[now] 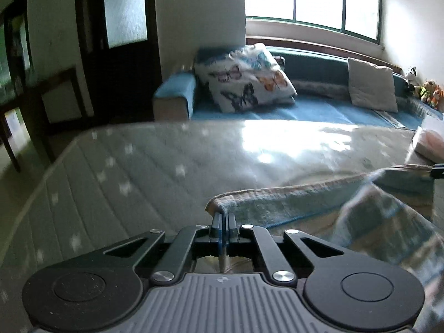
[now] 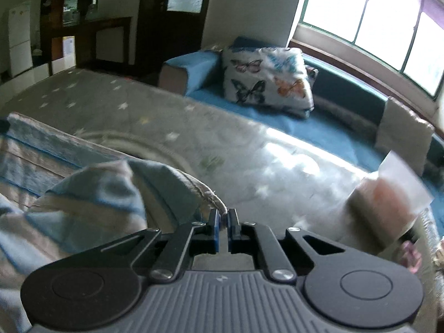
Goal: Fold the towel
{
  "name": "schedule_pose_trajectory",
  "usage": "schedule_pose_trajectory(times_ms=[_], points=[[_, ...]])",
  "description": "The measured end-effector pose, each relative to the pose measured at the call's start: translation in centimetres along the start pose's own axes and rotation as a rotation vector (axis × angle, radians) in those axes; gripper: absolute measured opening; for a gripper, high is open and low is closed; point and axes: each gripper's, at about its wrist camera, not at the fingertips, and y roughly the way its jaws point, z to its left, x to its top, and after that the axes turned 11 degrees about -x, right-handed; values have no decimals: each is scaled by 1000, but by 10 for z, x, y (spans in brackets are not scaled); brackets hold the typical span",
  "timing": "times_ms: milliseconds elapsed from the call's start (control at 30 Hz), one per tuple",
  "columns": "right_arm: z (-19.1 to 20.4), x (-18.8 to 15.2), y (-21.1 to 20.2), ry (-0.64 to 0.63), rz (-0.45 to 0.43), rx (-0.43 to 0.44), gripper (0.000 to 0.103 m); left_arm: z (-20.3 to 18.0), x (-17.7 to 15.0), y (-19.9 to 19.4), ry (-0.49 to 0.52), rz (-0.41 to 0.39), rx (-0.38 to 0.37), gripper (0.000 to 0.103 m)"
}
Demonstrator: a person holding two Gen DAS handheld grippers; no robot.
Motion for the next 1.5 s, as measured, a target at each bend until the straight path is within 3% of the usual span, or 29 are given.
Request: schedule_pose_trajectory(times_ms=[200, 400, 567, 700, 967, 1000, 1067, 1200, 1267, 1500], points=[[-11, 27, 23, -26, -37, -84, 5, 3, 28, 32, 63, -27, 62, 2], [-11, 37, 66, -51, -44, -163, 5, 10, 33, 74, 104, -5, 130, 1], [-2, 27, 113, -67, 26, -161, 5, 30, 26, 110, 59, 59, 164, 1], [-2, 17, 131, -48, 74, -147, 8, 36, 19, 117, 50, 90, 166, 2], [-24, 13, 93, -20, 79, -148, 20, 21, 16, 82, 55, 68, 143, 8], [-25, 12, 84, -25, 74, -149, 21, 17, 16, 76, 57, 64, 140, 11], [-28, 10, 68, -30, 68, -149, 24, 9, 12, 62, 67, 58, 132, 29], [-31, 3, 34, -29, 71, -134, 28, -8, -1, 31, 85, 48, 102, 39], [-32, -5, 18, -29, 78, -128, 32, -16, -8, 16, 87, 41, 89, 47], [-43, -64, -30, 36, 138, -87, 36, -45, -56, -37, 97, 55, 17, 53]])
